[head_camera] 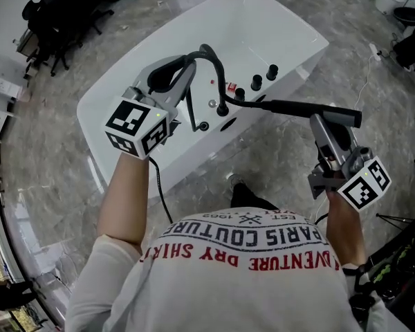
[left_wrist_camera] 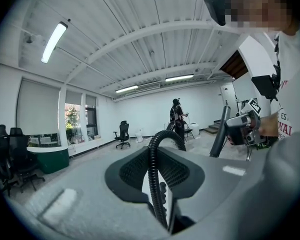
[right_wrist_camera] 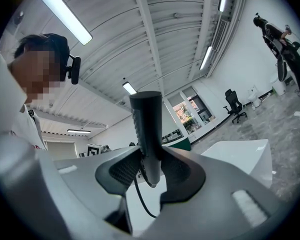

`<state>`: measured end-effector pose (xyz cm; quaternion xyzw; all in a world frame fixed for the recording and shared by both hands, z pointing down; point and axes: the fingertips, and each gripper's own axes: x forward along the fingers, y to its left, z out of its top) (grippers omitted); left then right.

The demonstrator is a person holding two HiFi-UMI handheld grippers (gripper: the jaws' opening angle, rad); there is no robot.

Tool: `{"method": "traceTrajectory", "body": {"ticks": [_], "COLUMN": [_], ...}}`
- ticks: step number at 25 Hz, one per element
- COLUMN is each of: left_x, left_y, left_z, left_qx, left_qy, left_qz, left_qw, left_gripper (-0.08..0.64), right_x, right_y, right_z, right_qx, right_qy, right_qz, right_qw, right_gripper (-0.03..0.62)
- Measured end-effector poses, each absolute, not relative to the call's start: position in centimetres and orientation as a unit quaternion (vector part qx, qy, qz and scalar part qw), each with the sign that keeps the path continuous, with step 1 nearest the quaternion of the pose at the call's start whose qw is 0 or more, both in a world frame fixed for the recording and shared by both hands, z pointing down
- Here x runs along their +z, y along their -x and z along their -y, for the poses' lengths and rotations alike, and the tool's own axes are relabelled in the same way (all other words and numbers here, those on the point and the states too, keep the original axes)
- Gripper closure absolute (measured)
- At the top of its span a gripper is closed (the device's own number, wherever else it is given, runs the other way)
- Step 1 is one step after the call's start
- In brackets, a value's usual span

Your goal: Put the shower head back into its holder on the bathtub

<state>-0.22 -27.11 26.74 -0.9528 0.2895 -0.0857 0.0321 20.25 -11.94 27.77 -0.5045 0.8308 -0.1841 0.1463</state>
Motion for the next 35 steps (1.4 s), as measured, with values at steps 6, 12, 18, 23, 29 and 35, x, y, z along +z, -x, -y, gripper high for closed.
{"method": "traceTrajectory", "body": {"ticks": [6, 12, 18, 23, 29, 35], "left_x": [25.6, 25.7, 25.8, 25.7, 26.2, 27.8], "left_y": [-1.8, -4.5, -6.9, -8.0, -8.8, -7.0], "left_z": [28.4, 30.0, 31.5, 32.3, 32.6, 33.5], "left_qx": [-0.076, -0.062, -0.049, -0.041, -0.045, -0.038], "left_qy": [0.959, 0.964, 0.969, 0.971, 0.971, 0.967], "left_qz": [-0.27, -0.255, -0.24, -0.234, -0.229, -0.25], "left_qw": [0.048, 0.042, 0.038, 0.035, 0.051, 0.026], "left_gripper": [0.505, 0.505, 0.505, 0.506, 0.506, 0.506], "right_x": [26.6, 25.5, 25.0, 25.3, 25.1, 25.7], "right_y": [-21.2, -23.2, -24.6, -25.0, -25.3, -24.1], "right_z": [11.9, 12.7, 13.5, 14.0, 14.8, 15.3], "right_qx": [-0.169, -0.16, -0.151, -0.152, -0.143, -0.156], "right_qy": [0.509, 0.515, 0.523, 0.525, 0.522, 0.515], "right_qz": [-0.826, -0.82, -0.816, -0.814, -0.817, -0.821], "right_qw": [0.172, 0.193, 0.195, 0.197, 0.201, 0.19], "right_gripper": [0.462, 0.463, 0.464, 0.464, 0.465, 0.465]}}
